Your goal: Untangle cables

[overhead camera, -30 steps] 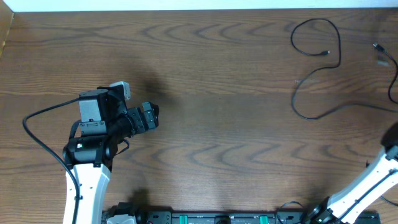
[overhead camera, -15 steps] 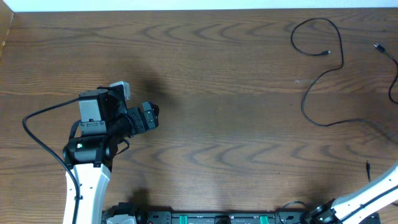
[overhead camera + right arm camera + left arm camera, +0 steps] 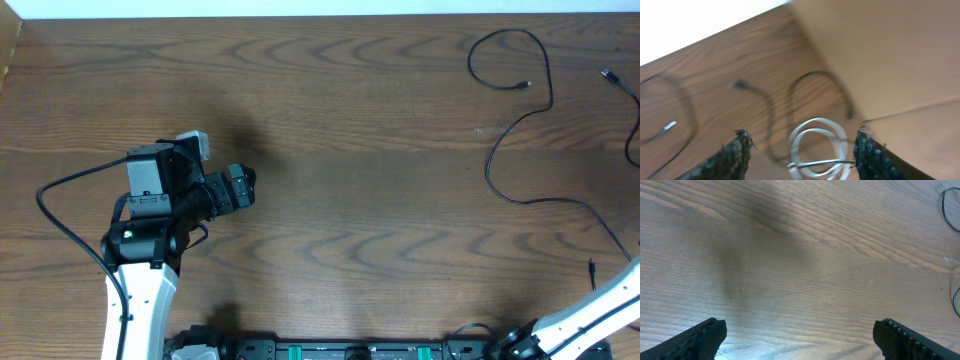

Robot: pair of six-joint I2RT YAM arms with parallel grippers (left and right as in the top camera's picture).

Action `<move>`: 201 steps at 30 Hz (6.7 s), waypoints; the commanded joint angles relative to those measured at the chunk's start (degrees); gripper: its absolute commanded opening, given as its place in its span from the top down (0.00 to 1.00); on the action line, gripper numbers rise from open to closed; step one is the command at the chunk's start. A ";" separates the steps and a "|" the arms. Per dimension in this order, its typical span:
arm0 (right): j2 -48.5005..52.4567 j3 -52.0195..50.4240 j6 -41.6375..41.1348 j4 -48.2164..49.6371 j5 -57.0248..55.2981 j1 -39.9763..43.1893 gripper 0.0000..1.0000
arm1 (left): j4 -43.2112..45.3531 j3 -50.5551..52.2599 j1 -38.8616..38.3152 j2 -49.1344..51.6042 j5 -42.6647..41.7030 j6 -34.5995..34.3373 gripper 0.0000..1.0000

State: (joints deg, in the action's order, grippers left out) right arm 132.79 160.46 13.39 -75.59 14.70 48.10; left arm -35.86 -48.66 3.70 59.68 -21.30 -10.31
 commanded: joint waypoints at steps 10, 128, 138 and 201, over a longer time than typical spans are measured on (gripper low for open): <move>-0.46 0.98 -0.74 -15.10 14.60 -9.62 0.01 | -0.13 -0.52 0.24 0.13 -0.48 0.55 0.02; -20.28 -24.50 -37.75 3.98 -13.31 2.80 0.01 | -0.13 -0.52 0.24 0.13 -0.48 0.55 0.02; -20.26 -24.50 -28.59 0.37 2.45 -2.03 0.01 | -0.13 -0.52 0.24 0.13 -0.48 0.55 0.02; -18.29 -24.52 -18.47 -6.12 3.67 -59.91 0.01 | -0.13 -0.52 0.24 0.13 -0.48 0.55 0.01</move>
State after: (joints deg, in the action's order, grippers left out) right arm 114.61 135.98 -5.80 -81.60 18.24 -11.51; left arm -35.86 -48.66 3.70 59.70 -21.30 -10.28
